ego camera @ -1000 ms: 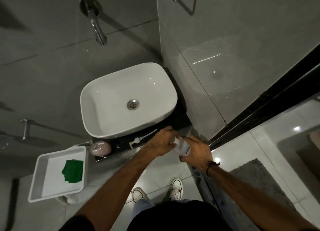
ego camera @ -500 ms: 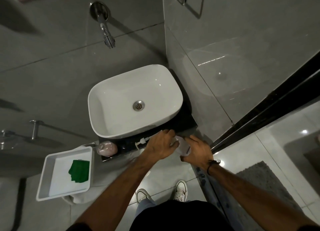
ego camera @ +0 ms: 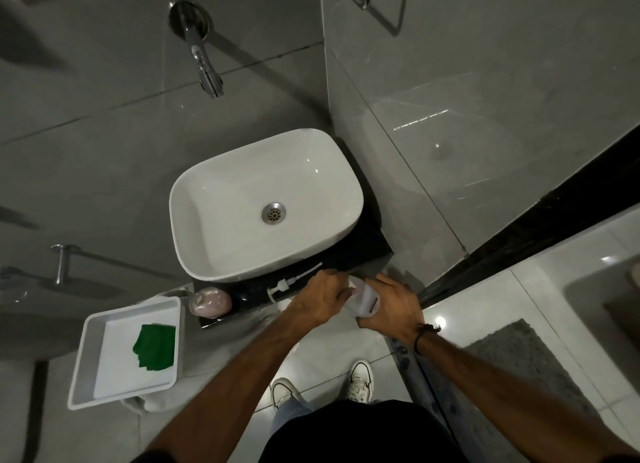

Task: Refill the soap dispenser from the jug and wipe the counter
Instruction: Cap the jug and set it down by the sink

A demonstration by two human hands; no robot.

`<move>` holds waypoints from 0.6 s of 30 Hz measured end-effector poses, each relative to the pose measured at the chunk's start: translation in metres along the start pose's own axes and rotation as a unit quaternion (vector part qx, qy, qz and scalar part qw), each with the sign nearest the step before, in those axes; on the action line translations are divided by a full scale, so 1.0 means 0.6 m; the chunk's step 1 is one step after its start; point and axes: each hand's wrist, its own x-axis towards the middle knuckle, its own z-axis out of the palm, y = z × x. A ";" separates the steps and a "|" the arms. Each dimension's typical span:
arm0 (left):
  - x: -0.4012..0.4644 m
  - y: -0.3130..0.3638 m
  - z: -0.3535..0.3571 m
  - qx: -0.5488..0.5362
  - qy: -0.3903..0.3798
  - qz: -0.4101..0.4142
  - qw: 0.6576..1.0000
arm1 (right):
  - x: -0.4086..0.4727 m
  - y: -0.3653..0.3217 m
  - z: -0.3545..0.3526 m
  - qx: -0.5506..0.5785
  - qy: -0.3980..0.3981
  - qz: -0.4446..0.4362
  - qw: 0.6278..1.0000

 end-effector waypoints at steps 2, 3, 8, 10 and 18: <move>0.002 -0.014 -0.005 -0.006 0.001 0.028 1.000 | 0.002 0.001 0.002 0.016 0.005 0.001 1.000; 0.002 -0.020 -0.007 -0.013 0.004 0.037 0.999 | 0.004 0.001 0.004 0.020 0.003 0.001 1.000; -0.017 -0.081 -0.001 -0.049 0.051 -0.004 0.997 | 0.018 -0.001 0.006 0.108 0.043 0.077 0.990; -0.032 -0.125 0.011 0.001 0.059 -0.083 0.995 | 0.031 -0.007 0.000 0.164 0.115 0.134 0.971; -0.030 -0.198 0.053 0.114 0.034 -0.186 0.975 | 0.102 -0.039 0.001 0.228 0.314 0.170 0.906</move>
